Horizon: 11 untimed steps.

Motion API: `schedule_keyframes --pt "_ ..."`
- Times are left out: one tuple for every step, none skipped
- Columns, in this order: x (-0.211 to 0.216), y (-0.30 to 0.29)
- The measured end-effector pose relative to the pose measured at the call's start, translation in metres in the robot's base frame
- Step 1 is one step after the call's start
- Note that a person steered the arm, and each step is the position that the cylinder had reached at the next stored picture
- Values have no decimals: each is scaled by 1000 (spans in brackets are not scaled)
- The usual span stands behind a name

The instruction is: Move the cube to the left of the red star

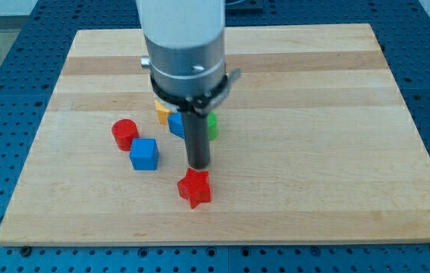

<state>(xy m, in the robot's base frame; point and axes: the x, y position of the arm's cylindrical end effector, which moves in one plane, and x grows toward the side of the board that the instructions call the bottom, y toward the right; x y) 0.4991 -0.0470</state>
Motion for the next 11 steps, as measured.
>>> schedule_keyframes --pt "-37 -29" --pt "-35 -80" --pt "15 -90" --pt "25 -90" --pt "21 -94" --pt "26 -125" --pt "45 -122" --pt "57 -97" --pt "70 -88" --pt "90 -83" --pt "86 -109"
